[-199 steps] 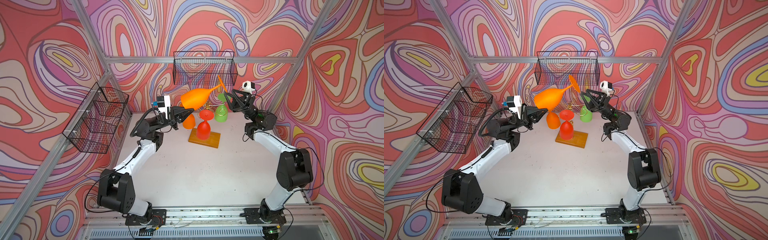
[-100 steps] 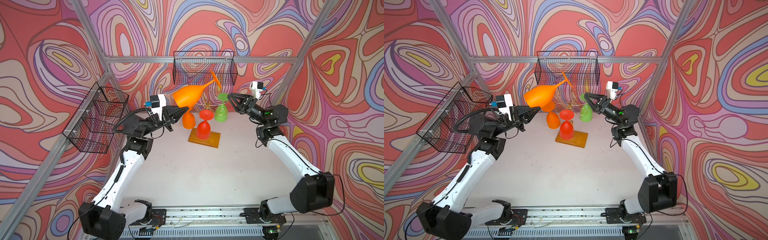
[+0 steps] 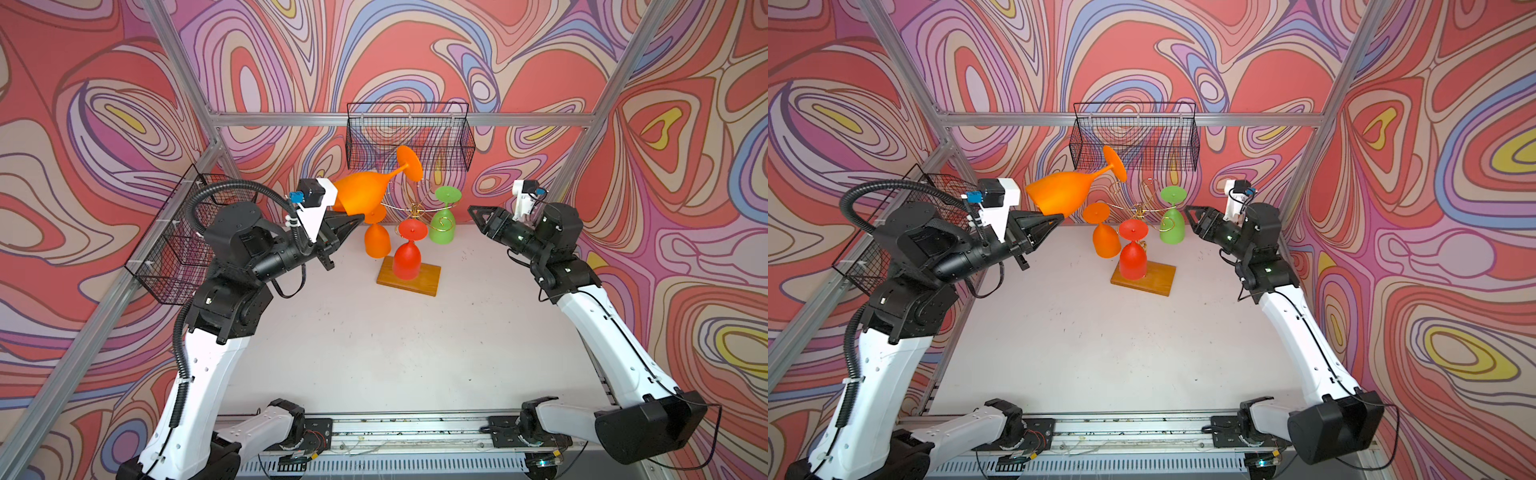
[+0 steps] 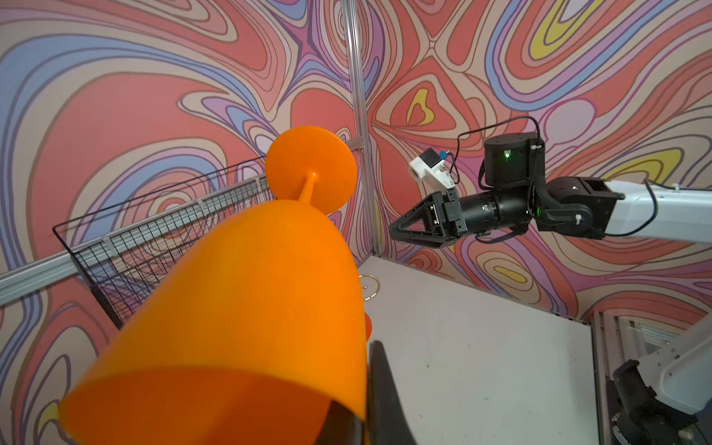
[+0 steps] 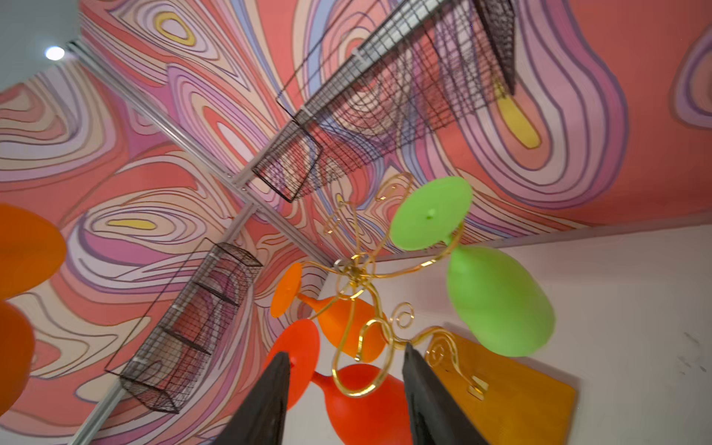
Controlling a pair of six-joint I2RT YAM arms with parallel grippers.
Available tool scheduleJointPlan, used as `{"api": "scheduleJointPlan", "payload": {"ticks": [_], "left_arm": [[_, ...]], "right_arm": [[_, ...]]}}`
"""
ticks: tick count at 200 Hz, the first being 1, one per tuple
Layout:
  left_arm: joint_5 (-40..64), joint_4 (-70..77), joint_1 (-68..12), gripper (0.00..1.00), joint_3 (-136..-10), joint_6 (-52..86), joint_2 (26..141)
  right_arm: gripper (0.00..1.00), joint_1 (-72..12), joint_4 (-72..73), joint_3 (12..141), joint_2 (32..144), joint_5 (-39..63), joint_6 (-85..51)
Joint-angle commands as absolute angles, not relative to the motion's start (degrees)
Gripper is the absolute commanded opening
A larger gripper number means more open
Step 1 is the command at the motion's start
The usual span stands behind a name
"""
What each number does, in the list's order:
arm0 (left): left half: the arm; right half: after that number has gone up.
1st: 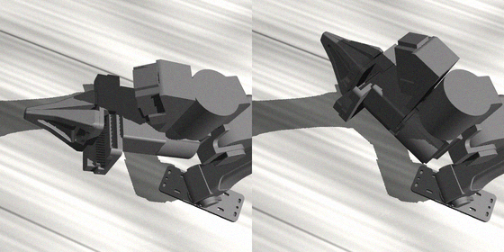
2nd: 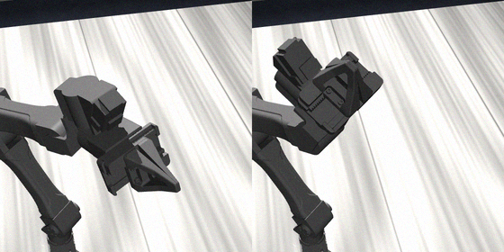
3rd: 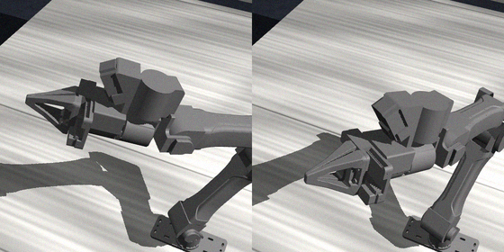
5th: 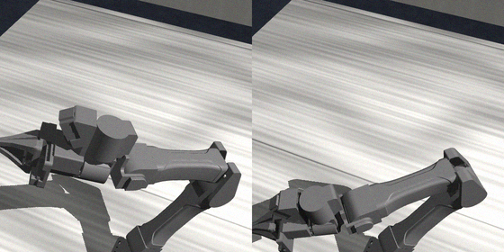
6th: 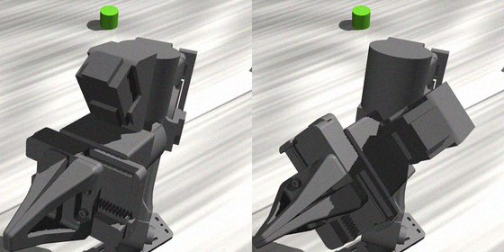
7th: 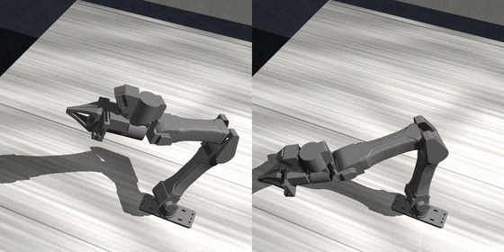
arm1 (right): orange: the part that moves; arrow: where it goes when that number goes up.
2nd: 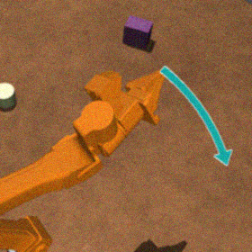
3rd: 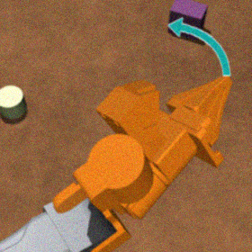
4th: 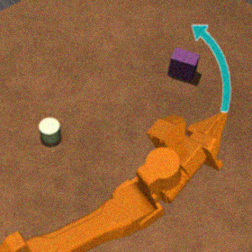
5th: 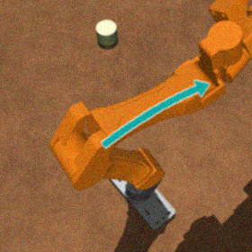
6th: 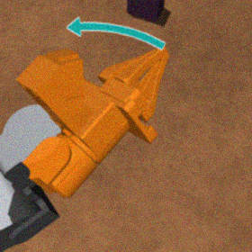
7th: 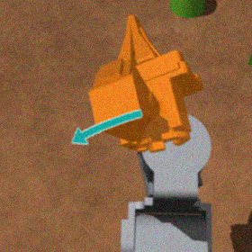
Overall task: Take the wine glass off the wine glass rack
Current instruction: Place the wine glass at the center of the table.
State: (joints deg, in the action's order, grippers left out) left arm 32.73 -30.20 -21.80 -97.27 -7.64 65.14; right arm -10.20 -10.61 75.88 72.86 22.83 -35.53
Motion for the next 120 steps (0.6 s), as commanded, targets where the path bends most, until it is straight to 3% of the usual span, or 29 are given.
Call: {"api": "scheduleJointPlan", "payload": {"ticks": [1,86,120], "left_arm": [[24.15,-47.11,-24.63,0.00,-100.56,-12.57,67.68],[6.83,-73.73,-45.58,0.00,-111.38,-15.01,75.04],[4.48,-78.49,-49.07,0.00,-111.02,-15.19,78.18]], "right_arm": [[0.49,-10.20,-18.37,76.57,72.44,13.91,-29.88],[0.48,-10.21,-20.46,72.82,72.50,8.30,-27.69],[0.48,-10.20,-22.44,72.84,72.41,5.87,-26.63]]}}
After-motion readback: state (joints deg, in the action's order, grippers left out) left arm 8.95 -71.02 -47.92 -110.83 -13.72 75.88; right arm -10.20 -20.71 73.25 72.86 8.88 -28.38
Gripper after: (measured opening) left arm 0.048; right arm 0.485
